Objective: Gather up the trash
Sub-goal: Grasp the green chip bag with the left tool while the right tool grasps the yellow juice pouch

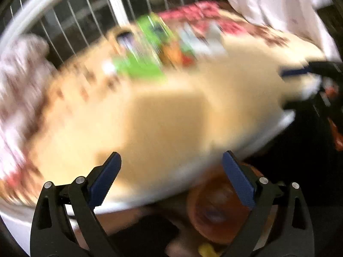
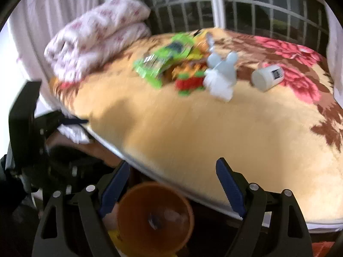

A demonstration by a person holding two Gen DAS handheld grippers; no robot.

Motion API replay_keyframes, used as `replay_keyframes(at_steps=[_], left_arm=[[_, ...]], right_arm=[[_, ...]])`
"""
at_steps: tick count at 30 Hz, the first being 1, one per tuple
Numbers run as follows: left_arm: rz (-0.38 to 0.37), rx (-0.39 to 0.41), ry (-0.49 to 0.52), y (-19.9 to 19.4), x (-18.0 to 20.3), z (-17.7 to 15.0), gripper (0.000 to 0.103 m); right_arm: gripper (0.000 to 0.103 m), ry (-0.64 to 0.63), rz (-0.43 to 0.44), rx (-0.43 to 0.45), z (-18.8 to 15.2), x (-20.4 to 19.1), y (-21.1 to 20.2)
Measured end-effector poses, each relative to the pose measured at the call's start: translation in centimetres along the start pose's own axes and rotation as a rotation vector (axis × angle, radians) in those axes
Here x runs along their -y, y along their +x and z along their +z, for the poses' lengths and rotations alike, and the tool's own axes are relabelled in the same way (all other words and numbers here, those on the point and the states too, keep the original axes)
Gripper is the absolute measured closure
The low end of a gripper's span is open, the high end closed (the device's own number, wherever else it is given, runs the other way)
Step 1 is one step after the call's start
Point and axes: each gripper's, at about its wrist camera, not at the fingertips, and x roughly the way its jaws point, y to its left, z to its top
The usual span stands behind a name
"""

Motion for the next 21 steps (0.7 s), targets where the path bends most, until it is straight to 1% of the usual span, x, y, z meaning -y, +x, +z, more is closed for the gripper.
replay_keyframes(at_steps=[1,2,3,6,9,11,12,13,14,15,16,18,21], left_arm=[[0.031,0.027,0.012,0.6,-0.6,2.2,0.010],[0.040,0.036,0.016,0.9,-1.0,3.3,0.010],[0.055,0.042,0.027,1.6,-1.3,5.3,0.010],[0.105,0.023,0.061,4.3,-1.4,9.3,0.010],[0.119,-0.015,0.073,7.1,-2.0,11.3,0.010],[0.122,-0.020,0.069,8.2,-2.2,12.1,0.012],[0.117,-0.012,0.065,8.3,-2.5,11.8,0.016],[0.102,-0.004,0.053,8.2,-2.8,11.5,0.039],[0.077,-0.015,0.035,8.3,-3.0,11.4,0.068],[0.051,-0.038,-0.007,8.3,-3.6,11.5,0.068],[0.045,-0.028,-0.048,8.0,-4.1,11.3,0.069],[0.062,0.029,-0.125,6.1,-5.4,10.4,0.070],[0.040,0.089,-0.214,2.5,-7.0,8.0,0.070]], right_arm=[[0.022,0.018,0.002,0.007,0.4,0.6,0.0],[0.022,0.036,0.002,0.013,-0.1,1.6,-0.5],[0.022,0.056,0.001,0.016,-0.2,2.1,-0.5],[0.022,0.085,-0.015,0.017,-1.2,2.9,-0.2],[0.022,0.108,-0.032,0.011,-1.9,3.9,-0.5],[0.022,0.122,-0.035,0.010,-2.2,4.5,-0.4],[0.022,0.130,-0.037,0.008,-2.3,4.9,-0.3],[0.022,0.134,-0.038,0.008,-2.4,5.1,-0.3],[0.022,0.135,-0.037,0.008,-2.4,5.2,-0.2],[0.022,0.135,-0.038,0.009,-2.2,5.3,-0.1],[0.023,0.132,-0.038,0.009,-1.9,5.4,0.0],[0.024,0.116,-0.031,0.013,-1.0,5.1,0.2],[0.024,0.079,-0.010,0.025,1.1,4.5,0.2]])
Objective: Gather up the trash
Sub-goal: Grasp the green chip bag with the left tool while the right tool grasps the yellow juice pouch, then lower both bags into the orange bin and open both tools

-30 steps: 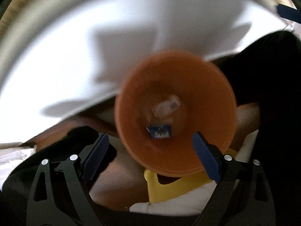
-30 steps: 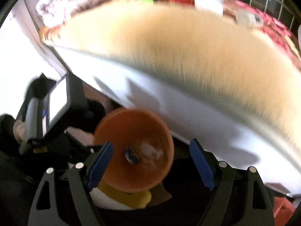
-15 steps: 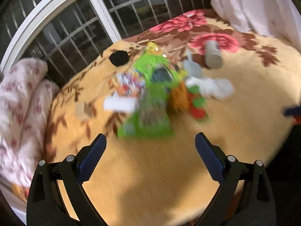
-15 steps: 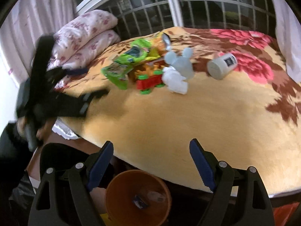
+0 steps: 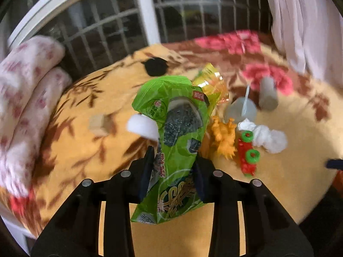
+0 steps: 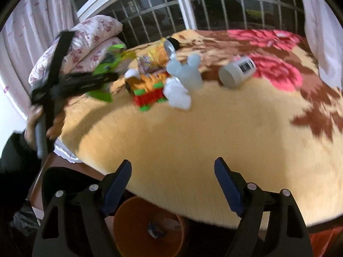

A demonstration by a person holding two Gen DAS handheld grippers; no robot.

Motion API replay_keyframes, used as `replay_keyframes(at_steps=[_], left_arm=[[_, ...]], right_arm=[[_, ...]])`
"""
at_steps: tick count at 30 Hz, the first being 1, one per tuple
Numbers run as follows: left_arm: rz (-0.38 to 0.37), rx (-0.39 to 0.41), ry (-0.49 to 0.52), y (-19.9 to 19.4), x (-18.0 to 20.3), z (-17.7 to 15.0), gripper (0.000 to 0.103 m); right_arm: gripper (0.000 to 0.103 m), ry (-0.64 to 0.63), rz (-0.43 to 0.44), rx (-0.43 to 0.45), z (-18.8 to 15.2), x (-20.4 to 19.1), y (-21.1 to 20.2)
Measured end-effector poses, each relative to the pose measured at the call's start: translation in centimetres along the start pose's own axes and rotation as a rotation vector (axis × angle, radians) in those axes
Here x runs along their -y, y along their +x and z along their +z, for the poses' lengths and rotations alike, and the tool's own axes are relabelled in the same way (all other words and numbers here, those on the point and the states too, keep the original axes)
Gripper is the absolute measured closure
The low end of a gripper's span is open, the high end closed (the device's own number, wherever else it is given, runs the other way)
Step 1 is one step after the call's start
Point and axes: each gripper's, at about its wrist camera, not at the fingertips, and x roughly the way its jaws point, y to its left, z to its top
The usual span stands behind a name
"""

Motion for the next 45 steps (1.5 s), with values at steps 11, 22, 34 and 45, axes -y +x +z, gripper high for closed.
replay_keyframes(at_steps=[11,22,34,45], left_arm=[[0.013,0.060,-0.162,-9.2,-3.3,-9.4,0.070],[-0.060,0.072,-0.205,-9.4,-4.4,-11.2,0.070],[-0.126,0.005,-0.246,-7.1,-3.7,-11.8,0.070],[-0.120,0.030,-0.227,-9.2,-2.9,-12.7,0.070]], right_arm=[[0.008,-0.214,0.104,-0.015,15.6,-3.6,7.4],[0.009,-0.388,0.178,-0.170,21.7,-1.8,16.9],[0.050,-0.428,0.151,-0.248,19.2,-4.0,17.6],[0.065,-0.357,0.134,-0.115,18.9,-4.9,13.1]])
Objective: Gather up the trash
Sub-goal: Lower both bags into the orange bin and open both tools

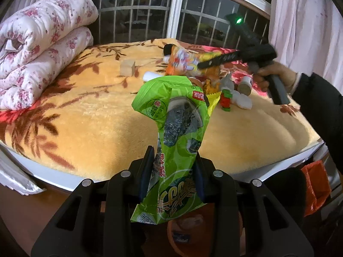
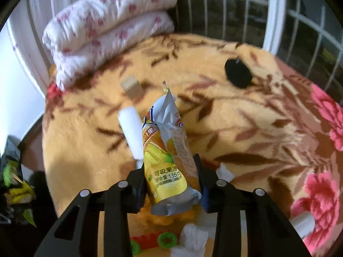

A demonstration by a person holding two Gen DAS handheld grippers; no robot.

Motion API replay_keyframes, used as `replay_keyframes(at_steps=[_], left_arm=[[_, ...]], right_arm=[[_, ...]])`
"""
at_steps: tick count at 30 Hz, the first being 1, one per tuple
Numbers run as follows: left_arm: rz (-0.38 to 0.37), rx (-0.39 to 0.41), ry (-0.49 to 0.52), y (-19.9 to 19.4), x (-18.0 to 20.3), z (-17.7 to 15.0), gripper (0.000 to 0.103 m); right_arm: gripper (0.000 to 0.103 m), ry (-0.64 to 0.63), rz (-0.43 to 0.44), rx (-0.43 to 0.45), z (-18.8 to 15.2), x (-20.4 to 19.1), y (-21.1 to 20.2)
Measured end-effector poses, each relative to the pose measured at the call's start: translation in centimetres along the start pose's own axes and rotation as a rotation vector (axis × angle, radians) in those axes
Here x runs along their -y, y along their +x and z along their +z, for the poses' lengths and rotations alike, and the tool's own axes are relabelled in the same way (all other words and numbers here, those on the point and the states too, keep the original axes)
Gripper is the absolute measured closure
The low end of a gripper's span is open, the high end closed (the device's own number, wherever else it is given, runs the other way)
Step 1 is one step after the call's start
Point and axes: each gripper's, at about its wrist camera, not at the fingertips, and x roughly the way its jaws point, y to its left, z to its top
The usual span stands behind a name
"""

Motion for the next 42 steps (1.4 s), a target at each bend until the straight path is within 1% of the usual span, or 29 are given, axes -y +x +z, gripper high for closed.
replay_keyframes(at_steps=[1,4,5,7,8,10,12,14,15,17,18,20,21,23,24,26,27,28,30,31,33,35,37,42], left_arm=[[0.001,0.000,0.002,-0.1,0.1,-0.1,0.070],[-0.008,0.007,0.018,-0.6,0.4,-0.1,0.070],[-0.009,0.010,0.028,-0.8,0.6,-0.2,0.070],[-0.021,0.009,0.063,-1.3,1.1,-0.7,0.070],[-0.032,0.004,0.078,-1.4,1.4,-1.1,0.070],[-0.056,-0.021,0.107,-1.4,1.9,-2.1,0.070],[-0.081,-0.057,0.127,-1.3,2.4,-3.3,0.070],[-0.096,-0.096,0.142,-1.0,2.8,-4.8,0.070],[-0.099,-0.111,0.150,-0.8,3.0,-5.5,0.069],[-0.092,-0.148,0.166,-0.3,3.4,-6.9,0.070],[-0.086,-0.177,0.175,0.3,3.6,-7.9,0.070],[-0.086,-0.231,0.178,1.3,3.8,-9.3,0.070],[-0.090,-0.264,0.182,2.0,4.0,-10.1,0.070],[-0.080,-0.318,0.197,3.5,4.6,-11.4,0.070],[-0.089,-0.352,0.202,4.2,4.8,-12.1,0.069],[-0.102,-0.431,0.202,6.1,5.2,-13.3,0.070],[-0.114,-0.490,0.200,7.4,5.4,-14.0,0.070],[-0.121,-0.530,0.194,8.4,5.4,-14.6,0.069],[-0.133,-0.623,0.175,10.8,5.5,-15.6,0.069],[-0.133,-0.650,0.166,11.7,5.4,-15.8,0.069],[-0.123,-0.686,0.155,13.6,5.3,-16.0,0.069],[-0.118,-0.713,0.128,15.0,5.0,-16.3,0.069],[-0.118,-0.753,0.096,16.6,4.6,-16.5,0.069],[-0.102,-0.825,0.101,19.2,4.9,-17.8,0.069]], right_arm=[[0.065,0.009,0.003,0.024,0.0,-0.3,-1.1],[0.065,0.047,0.011,0.124,-1.0,-1.9,-6.3],[0.065,0.054,0.010,0.162,-2.0,-3.1,-8.7],[0.064,0.050,0.001,0.203,-4.1,-5.3,-11.8],[0.064,0.045,0.001,0.218,-6.1,-7.0,-13.8],[0.064,0.033,-0.014,0.218,-9.4,-9.3,-16.0],[0.064,0.027,-0.030,0.193,-13.4,-11.7,-17.6],[0.064,0.071,-0.012,0.153,-17.9,-13.6,-18.2],[0.064,0.092,-0.004,0.137,-19.5,-14.0,-18.3],[0.064,0.121,0.006,0.089,-22.6,-15.2,-17.7],[0.064,0.138,0.006,0.045,-24.6,-15.8,-16.8],[0.064,0.170,-0.003,-0.031,-27.1,-16.3,-15.1],[0.064,0.202,-0.006,-0.090,-28.4,-16.3,-13.6],[0.064,0.264,-0.025,-0.201,-30.1,-15.8,-10.6],[0.064,0.304,-0.035,-0.267,-30.9,-15.3,-8.5],[0.064,0.349,0.004,-0.330,-32.1,-14.7,-5.6],[0.064,0.367,0.015,-0.368,-32.6,-14.4,-3.8],[0.064,0.374,0.008,-0.398,-33.0,-14.2,-2.6],[0.064,0.367,-0.001,-0.441,-33.5,-13.9,-0.1],[0.064,0.367,-0.013,-0.457,-33.8,-13.7,1.0],[0.064,0.369,-0.057,-0.486,-34.1,-13.2,3.0],[0.064,0.392,-0.049,-0.510,-34.5,-12.9,4.5],[0.064,0.390,-0.061,-0.538,-35.1,-13.0,5.7],[0.064,0.377,-0.062,-0.595,-36.0,-13.2,7.8]])
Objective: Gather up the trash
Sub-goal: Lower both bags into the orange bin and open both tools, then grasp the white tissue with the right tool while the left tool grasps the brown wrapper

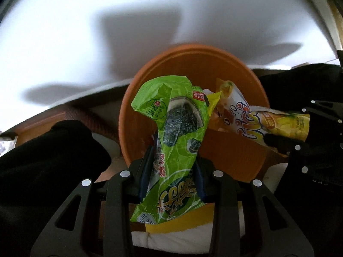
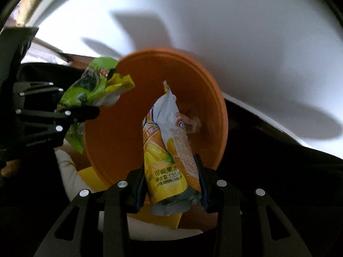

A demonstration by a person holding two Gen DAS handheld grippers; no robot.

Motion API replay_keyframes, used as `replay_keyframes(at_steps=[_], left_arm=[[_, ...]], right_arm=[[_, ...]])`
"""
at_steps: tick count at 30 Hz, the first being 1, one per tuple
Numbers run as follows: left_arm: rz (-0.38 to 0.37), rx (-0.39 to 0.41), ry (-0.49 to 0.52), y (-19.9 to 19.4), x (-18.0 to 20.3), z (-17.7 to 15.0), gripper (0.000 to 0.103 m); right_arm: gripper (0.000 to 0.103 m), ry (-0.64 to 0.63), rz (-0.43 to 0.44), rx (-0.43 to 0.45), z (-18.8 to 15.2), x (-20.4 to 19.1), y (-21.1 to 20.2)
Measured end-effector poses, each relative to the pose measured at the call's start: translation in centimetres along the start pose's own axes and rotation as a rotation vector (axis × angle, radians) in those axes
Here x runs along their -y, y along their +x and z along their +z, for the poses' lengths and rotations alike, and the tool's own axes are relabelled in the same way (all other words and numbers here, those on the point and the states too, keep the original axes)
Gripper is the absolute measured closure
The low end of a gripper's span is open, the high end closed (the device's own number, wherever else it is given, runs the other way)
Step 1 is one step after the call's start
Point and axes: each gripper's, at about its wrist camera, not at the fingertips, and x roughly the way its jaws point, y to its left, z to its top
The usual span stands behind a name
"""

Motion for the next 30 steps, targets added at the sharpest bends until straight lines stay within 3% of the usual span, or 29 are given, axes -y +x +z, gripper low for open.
replay_keyframes(at_steps=[4,5,6,7,8,10,17,21,25,30], left_arm=[[0.017,-0.018,0.004,0.9,-0.5,0.4,0.064],[0.020,-0.019,0.002,1.0,-0.5,0.5,0.057],[0.015,-0.022,-0.001,1.1,-0.5,0.5,0.054],[0.015,-0.018,-0.004,1.1,-0.6,0.5,0.048],[0.017,-0.012,-0.008,1.0,-0.7,0.5,0.041],[0.009,-0.002,-0.015,0.8,-0.9,0.6,0.037],[-0.022,0.033,-0.028,-1.2,-0.8,-0.1,0.037],[-0.039,0.123,-0.001,-5.0,-0.2,-1.1,0.037],[-0.020,0.252,0.036,-9.8,0.3,-2.4,0.037],[0.029,0.417,0.057,-15.6,1.0,-2.7,0.037]], right_arm=[[0.061,0.021,-0.011,-0.012,0.8,0.2,0.5],[0.056,0.025,-0.016,-0.017,0.2,0.1,0.8],[0.039,0.032,-0.021,-0.018,0.2,0.1,0.8],[0.034,0.036,-0.025,-0.008,0.2,0.1,0.7],[0.034,0.041,-0.022,0.000,0.2,0.2,0.5],[0.034,0.048,-0.013,0.009,0.1,0.7,0.1],[0.034,0.028,-0.017,0.086,-1.4,1.3,-3.7],[0.039,-0.060,0.042,0.276,-2.8,1.3,-11.7],[0.039,-0.144,0.023,0.519,-2.2,1.4,-20.2],[0.039,-0.134,-0.016,0.693,3.9,3.7,-25.3]])
